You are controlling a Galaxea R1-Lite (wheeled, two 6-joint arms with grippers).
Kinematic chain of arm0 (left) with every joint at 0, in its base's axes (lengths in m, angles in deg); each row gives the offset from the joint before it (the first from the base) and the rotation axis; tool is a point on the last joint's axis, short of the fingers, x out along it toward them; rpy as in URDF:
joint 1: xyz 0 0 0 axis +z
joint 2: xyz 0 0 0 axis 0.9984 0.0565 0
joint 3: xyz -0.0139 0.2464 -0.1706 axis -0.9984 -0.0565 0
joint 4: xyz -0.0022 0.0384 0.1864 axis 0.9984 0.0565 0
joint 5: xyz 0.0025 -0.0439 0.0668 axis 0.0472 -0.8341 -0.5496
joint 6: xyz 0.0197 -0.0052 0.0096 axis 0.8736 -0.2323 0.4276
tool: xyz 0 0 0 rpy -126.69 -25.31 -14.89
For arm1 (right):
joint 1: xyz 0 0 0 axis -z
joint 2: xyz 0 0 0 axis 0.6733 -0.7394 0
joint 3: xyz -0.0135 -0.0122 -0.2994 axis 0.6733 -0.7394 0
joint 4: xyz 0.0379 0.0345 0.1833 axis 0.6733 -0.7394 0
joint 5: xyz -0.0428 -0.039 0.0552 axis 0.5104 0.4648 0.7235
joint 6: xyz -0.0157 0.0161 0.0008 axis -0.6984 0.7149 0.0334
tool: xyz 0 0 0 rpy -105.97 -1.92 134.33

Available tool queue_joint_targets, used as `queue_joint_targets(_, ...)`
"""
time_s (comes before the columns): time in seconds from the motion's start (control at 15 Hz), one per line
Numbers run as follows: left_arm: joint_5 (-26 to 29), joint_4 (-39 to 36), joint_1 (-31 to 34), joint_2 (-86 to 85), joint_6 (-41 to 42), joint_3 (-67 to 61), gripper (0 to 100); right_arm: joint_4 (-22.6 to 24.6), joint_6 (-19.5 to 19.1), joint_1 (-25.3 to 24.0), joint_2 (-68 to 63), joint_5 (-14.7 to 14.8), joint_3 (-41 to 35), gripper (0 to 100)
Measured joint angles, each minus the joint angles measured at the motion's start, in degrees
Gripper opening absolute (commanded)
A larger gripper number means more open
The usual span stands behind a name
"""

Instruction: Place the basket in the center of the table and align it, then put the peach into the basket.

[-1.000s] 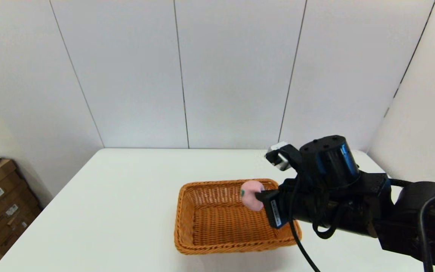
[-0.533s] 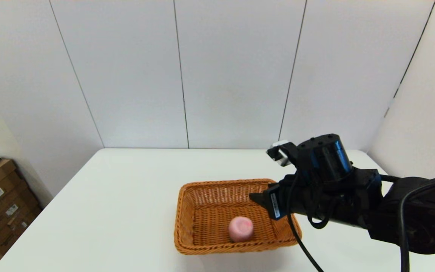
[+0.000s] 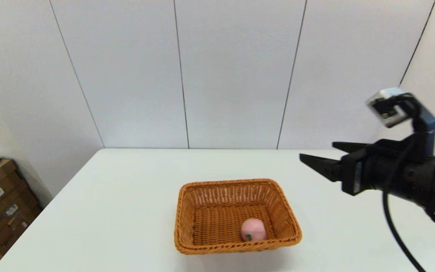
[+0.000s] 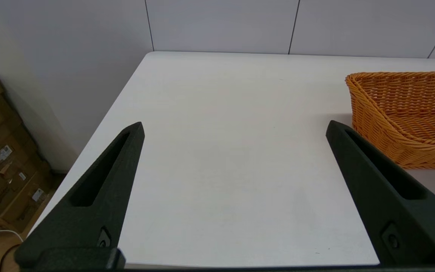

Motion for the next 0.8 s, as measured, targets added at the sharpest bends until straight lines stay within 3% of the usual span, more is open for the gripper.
queue_joint_targets(0.13, 0.0, 0.0, 0.0, 0.0, -0.2, 0.0, 100, -0.9, -3.9, 3.6, 9.4, 0.9, -4.8, 100)
queue_joint_targets(0.33, 0.0, 0.0, 0.0, 0.0, -0.3, 0.0, 100, -3.2, -7.9, 13.3, 23.0, 2.0, -12.5, 100)
queue_joint_targets(0.53, 0.0, 0.0, 0.0, 0.0, -0.5, 0.0, 100, -9.3, -9.1, 20.8, 38.1, 2.1, -18.7, 100)
queue_joint_targets(0.8, 0.0, 0.0, 0.0, 0.0, -0.5, 0.0, 100, -19.5, -9.2, 27.2, 55.2, 2.1, -24.6, 100)
